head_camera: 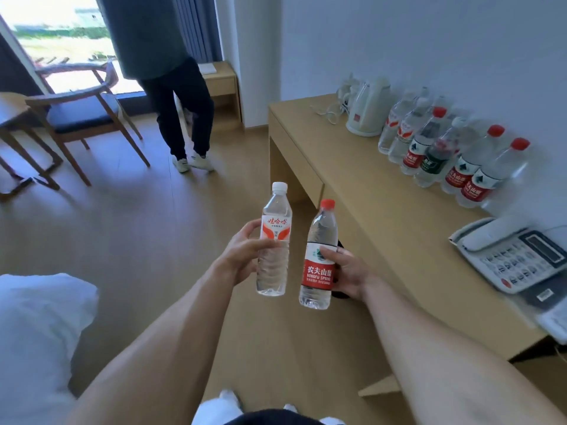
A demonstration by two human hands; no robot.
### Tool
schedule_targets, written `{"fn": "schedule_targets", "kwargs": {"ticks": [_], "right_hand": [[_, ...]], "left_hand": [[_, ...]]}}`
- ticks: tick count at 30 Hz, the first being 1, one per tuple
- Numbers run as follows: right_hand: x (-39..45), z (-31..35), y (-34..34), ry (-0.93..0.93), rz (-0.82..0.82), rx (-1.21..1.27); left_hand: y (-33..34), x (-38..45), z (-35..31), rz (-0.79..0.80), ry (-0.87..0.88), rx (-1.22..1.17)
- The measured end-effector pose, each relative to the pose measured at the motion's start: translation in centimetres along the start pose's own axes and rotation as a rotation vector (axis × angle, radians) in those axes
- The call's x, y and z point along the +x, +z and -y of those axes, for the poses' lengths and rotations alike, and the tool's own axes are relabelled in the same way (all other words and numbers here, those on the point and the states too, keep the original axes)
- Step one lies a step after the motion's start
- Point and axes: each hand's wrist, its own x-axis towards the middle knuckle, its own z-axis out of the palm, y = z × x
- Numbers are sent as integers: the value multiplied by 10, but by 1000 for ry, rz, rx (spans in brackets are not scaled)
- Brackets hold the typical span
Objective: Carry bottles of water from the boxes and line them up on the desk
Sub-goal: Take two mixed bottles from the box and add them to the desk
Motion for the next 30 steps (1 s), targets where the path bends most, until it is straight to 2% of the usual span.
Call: {"fn": "schedule_targets", "kwargs": {"ticks": [9,18,24,30], "right_hand": [[48,65,-36,-121,-229,88],[78,116,-44,-286,-532,280],[67,126,-56,-398,-712,378],[56,127,-89,-438,-827,372]], "left_hand": [[32,134,-55,261,-8,83],[78,262,-117,597,-139,244],[135,302,-117,764,-161,356],[187,326,-104,890,-158,454]]}}
